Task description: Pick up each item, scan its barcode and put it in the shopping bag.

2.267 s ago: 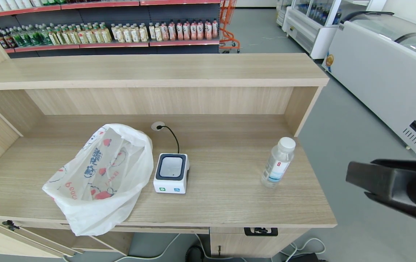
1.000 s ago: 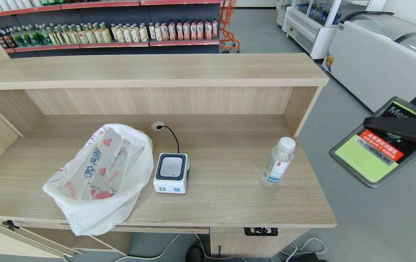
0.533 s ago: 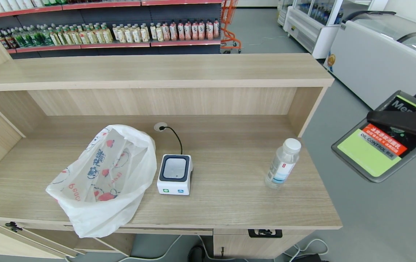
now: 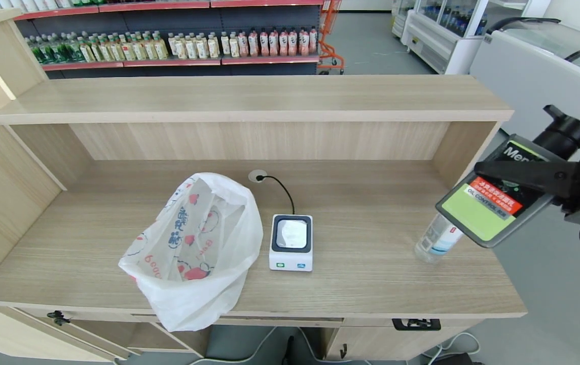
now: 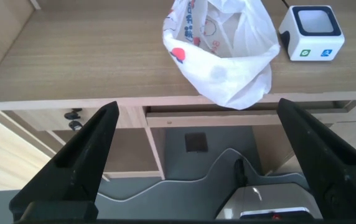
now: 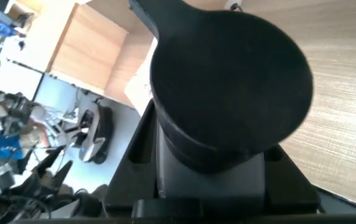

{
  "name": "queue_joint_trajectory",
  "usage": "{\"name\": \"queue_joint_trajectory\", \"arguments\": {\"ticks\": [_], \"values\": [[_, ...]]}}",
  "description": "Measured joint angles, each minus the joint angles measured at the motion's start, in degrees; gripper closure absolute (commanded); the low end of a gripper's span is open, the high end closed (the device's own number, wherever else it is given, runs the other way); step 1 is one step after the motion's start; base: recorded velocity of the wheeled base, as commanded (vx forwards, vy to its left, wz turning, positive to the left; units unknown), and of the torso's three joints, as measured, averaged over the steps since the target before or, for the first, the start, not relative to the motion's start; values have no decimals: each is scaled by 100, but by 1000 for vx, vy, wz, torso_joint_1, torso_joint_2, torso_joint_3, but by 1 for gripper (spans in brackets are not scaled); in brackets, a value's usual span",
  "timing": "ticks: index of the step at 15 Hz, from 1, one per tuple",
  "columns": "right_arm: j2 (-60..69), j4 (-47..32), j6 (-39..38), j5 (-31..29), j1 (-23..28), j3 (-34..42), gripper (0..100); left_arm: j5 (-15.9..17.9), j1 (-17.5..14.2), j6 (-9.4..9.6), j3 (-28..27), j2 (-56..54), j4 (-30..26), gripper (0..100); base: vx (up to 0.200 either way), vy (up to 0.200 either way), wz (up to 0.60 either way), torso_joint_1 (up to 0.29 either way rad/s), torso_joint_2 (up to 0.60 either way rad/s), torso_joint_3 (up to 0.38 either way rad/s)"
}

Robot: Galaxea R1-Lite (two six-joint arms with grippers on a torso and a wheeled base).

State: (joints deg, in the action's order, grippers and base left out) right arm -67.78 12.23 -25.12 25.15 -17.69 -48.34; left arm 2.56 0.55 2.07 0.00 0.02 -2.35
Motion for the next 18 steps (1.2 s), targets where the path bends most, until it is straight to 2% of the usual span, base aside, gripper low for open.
{"name": "queue_joint_trajectory", "arguments": {"ticks": [3,5,8,12,18], "values": [[-571,30,33,-686,-20,-279,100,0,-6,13,0,0,0,0,0,200,0,5,2,4],[-984,200,35,-909,-100,-486,100,0,-2,9,0,0,0,0,0,200,0,7,5,2],[-1465,369,57,-875,-249,-588,100,0,5,-9,0,0,-2,0,0,0,0,0,0,0],[-2149,758,795,-842,-260,-550,100,0,-9,-11,0,0,0,0,0,0,0,0,0,0],[-2720,1265,1048,-629,-325,-306,100,0,0,-11,0,0,-2,0,0,0,0,0,0,0]]}}
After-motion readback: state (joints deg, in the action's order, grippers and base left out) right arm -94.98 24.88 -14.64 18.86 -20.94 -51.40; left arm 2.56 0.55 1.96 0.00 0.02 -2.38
